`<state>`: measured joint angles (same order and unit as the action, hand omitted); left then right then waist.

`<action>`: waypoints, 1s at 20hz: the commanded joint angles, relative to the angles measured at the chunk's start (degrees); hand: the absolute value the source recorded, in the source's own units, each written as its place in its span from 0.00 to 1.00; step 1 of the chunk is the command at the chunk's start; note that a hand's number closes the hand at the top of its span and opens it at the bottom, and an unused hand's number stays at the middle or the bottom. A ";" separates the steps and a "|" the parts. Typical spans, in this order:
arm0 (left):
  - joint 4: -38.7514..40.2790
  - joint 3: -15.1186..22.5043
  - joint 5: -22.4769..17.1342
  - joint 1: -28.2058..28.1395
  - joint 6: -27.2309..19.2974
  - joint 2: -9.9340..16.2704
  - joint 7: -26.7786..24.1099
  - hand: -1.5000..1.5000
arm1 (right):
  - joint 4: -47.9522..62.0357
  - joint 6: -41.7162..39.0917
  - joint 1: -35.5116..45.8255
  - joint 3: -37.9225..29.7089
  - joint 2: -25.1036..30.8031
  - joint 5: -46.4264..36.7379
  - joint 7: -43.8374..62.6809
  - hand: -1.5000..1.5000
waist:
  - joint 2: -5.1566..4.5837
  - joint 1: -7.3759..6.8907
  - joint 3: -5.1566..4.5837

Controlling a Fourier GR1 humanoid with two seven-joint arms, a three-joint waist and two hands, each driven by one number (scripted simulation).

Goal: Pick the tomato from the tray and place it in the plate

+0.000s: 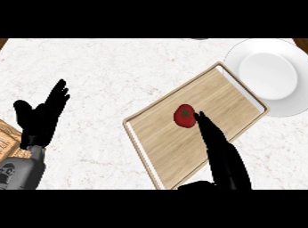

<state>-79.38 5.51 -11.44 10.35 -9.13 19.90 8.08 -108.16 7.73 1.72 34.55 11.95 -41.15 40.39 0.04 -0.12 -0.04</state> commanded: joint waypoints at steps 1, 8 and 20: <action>-0.18 -0.28 0.87 -1.97 1.21 -1.06 -1.41 0.50 | 6.07 -4.23 4.00 -0.27 -3.09 -1.26 2.70 0.00 | -0.06 -0.14 0.03; -1.57 -3.02 2.08 -1.65 2.51 -0.83 0.32 0.50 | 8.17 -12.11 6.27 -1.11 -6.45 -1.24 6.96 0.00 | -0.01 -0.01 0.04; 0.26 -4.88 5.48 -0.62 5.03 -4.83 0.23 0.50 | 17.95 -10.45 11.32 -0.78 -11.88 -5.25 8.83 0.00 | -0.04 -0.03 0.04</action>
<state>-78.90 0.91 -6.82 9.60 -4.58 16.30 7.45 -94.60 -6.37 11.73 30.76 1.26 -45.20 47.73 0.14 -0.05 -0.06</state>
